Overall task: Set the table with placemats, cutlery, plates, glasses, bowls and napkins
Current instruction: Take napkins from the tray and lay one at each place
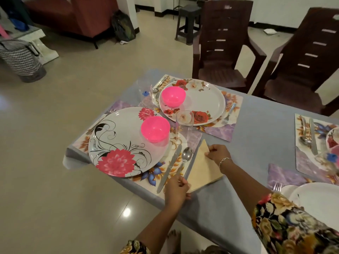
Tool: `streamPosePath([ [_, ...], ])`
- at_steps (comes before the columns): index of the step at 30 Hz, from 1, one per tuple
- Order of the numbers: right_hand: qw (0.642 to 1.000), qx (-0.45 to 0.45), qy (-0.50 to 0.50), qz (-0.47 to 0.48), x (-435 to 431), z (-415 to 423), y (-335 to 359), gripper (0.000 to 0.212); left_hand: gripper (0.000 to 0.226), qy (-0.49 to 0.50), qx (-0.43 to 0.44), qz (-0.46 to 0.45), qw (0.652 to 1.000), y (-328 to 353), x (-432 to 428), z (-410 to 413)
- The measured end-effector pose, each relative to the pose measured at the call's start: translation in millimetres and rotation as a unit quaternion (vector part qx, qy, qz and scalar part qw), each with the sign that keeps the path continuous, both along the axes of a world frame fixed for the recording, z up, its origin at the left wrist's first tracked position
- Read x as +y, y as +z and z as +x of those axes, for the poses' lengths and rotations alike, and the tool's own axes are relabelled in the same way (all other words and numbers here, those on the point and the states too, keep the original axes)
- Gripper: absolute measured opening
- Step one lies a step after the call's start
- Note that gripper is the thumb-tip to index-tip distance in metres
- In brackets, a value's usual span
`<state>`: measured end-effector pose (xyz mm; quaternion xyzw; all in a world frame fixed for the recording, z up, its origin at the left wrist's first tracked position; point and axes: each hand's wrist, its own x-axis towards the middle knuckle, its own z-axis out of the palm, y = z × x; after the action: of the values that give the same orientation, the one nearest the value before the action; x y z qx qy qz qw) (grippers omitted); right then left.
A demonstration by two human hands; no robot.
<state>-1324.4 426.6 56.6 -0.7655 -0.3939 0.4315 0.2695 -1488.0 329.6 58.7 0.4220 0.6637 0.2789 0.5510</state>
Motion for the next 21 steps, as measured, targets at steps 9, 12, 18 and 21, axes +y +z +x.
streamPosePath([
  [9, 0.978, -0.189, 0.091, -0.007, 5, -9, -5, 0.024, 0.016, -0.065, 0.122, 0.02, 0.99, -7, 11, 1],
  [12, 0.964, -0.247, 0.099, 0.017, -1, -13, -7, 0.037, 0.013, -0.078, 0.172, 0.03, 0.982, -8, 10, 3],
  [18, 0.884, -0.372, 0.239, 0.15, -26, -28, -17, 0.031, 0.006, -0.114, 0.25, 0.045, 0.96, -8, 10, 7],
  [21, 0.866, -0.384, 0.306, 0.092, -40, -36, -24, 0.056, 0.016, -0.142, 0.295, 0.048, 0.944, -8, 13, 9],
])
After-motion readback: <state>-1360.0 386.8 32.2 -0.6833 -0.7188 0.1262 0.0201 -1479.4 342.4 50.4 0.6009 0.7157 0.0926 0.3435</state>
